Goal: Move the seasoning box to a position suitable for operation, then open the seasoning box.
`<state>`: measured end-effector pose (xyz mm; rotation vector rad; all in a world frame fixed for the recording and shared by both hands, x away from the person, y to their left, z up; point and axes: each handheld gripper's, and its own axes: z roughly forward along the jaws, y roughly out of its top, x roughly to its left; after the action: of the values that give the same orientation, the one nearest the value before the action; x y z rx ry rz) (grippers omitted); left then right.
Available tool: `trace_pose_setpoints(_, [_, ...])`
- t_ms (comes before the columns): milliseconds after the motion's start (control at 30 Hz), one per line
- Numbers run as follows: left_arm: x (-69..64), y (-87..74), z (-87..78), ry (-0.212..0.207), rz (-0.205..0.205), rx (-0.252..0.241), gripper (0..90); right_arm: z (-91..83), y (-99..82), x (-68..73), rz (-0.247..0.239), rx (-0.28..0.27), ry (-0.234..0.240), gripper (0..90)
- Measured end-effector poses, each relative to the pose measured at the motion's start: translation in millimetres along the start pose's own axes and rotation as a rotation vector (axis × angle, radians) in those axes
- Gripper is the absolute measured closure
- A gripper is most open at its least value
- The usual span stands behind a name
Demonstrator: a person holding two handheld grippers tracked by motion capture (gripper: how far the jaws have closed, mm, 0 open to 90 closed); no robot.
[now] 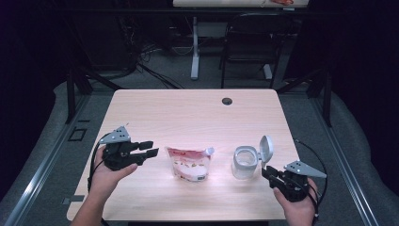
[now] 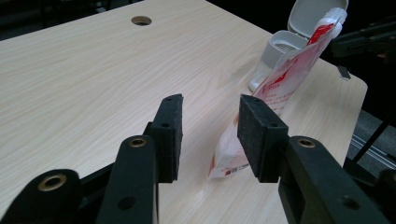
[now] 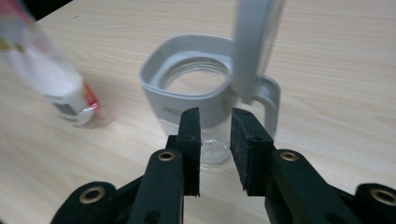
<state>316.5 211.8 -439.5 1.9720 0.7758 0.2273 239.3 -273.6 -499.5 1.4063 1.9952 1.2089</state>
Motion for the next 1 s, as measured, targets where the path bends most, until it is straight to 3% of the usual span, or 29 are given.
trace_pose_setpoints(100, [0.0,-0.4,1.3,0.010,-0.012,0.010,58.0,-7.4,5.7,7.1,-0.038,-0.009,0.050,72.2])
trace_pose_setpoints(400, [-1.6,-0.2,4.2,-0.007,-0.015,0.017,57.7,-5.5,24.9,29.9,-0.083,-0.024,0.094,65.1])
trace_pose_setpoints(533, [-2.5,-0.5,5.4,-0.016,-0.017,0.014,58.8,2.6,33.4,38.6,-0.094,-0.037,0.117,62.9])
trace_pose_setpoints(1000, [-6.7,-1.4,13.1,-0.038,0.000,0.035,61.4,48.3,61.7,70.9,-0.204,-0.018,0.214,65.9])
